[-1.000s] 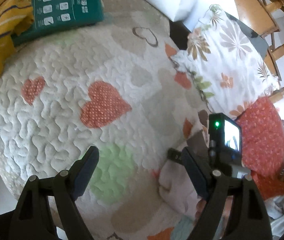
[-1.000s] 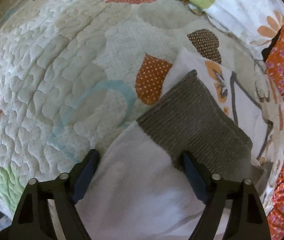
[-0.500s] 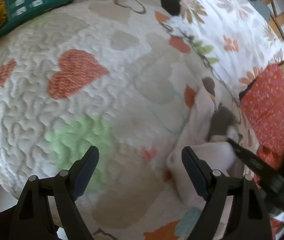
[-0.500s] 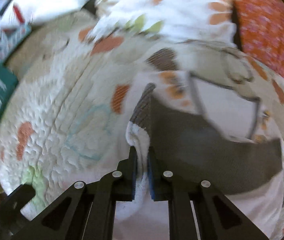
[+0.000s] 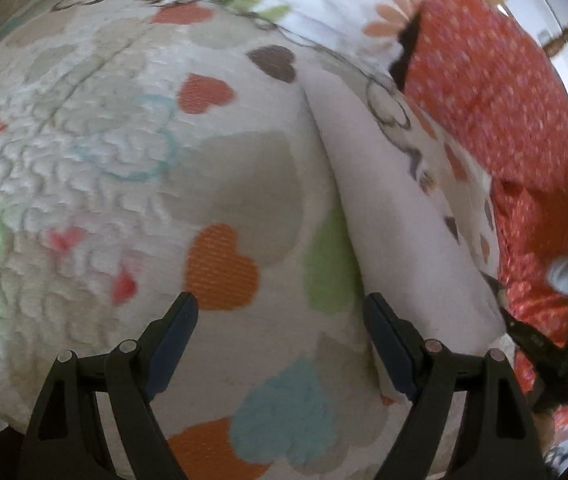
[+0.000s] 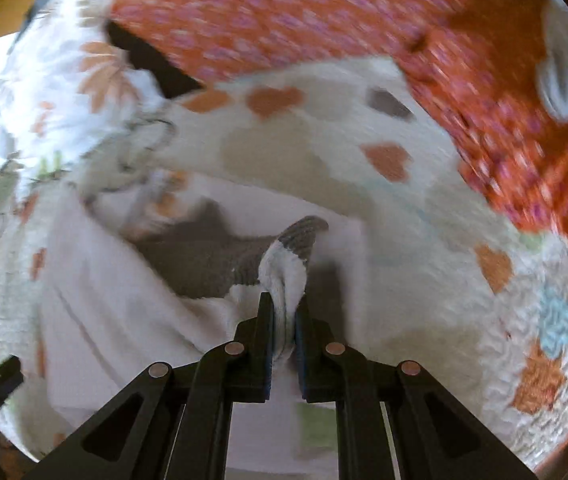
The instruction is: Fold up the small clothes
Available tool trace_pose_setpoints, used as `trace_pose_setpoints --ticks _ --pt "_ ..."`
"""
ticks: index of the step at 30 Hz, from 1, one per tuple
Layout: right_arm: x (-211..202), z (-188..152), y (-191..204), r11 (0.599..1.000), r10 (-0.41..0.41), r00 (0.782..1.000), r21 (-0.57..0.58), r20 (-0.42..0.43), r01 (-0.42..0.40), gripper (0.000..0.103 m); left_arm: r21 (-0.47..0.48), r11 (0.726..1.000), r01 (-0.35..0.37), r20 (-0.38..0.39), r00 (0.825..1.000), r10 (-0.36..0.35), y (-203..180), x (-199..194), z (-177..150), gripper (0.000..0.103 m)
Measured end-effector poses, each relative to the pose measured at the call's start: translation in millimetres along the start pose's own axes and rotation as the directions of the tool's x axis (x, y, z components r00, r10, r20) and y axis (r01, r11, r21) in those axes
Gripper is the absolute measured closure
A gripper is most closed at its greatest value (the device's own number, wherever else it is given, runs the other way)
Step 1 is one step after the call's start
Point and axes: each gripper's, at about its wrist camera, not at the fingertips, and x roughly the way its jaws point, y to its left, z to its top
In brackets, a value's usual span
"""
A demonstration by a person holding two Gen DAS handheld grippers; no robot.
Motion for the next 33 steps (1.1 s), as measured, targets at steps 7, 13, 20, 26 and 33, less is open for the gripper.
trace_pose_setpoints --ticks 7,13,20,26,33 --pt "-11.5 2.5 20.3 0.986 0.165 0.985 0.001 0.046 -0.165 0.093 -0.101 0.995 -0.020 0.024 0.999 0.023 28.4 -0.6 19.6 0.019" --pt "-34.5 24.0 131.0 0.925 0.367 0.930 -0.109 0.022 -0.363 0.092 -0.308 0.950 -0.043 0.170 0.980 0.099 109.5 -58.4 43.1 0.019" --pt "-46.2 -1.3 338.2 0.757 0.556 0.818 -0.316 -0.149 -0.572 0.092 -0.449 0.888 -0.104 0.312 0.912 0.265 204.3 -138.8 38.9 0.019" --pt "2.6 -61.6 432.1 0.724 0.491 0.827 -0.401 -0.273 -0.562 0.092 -0.540 0.839 -0.070 0.306 0.912 0.273 253.4 -157.2 25.2 0.019" --pt "63.3 -79.2 413.9 0.776 0.419 0.833 -0.335 -0.362 -0.535 0.082 -0.463 0.883 -0.078 0.299 0.924 0.238 229.6 -147.4 28.6 0.019"
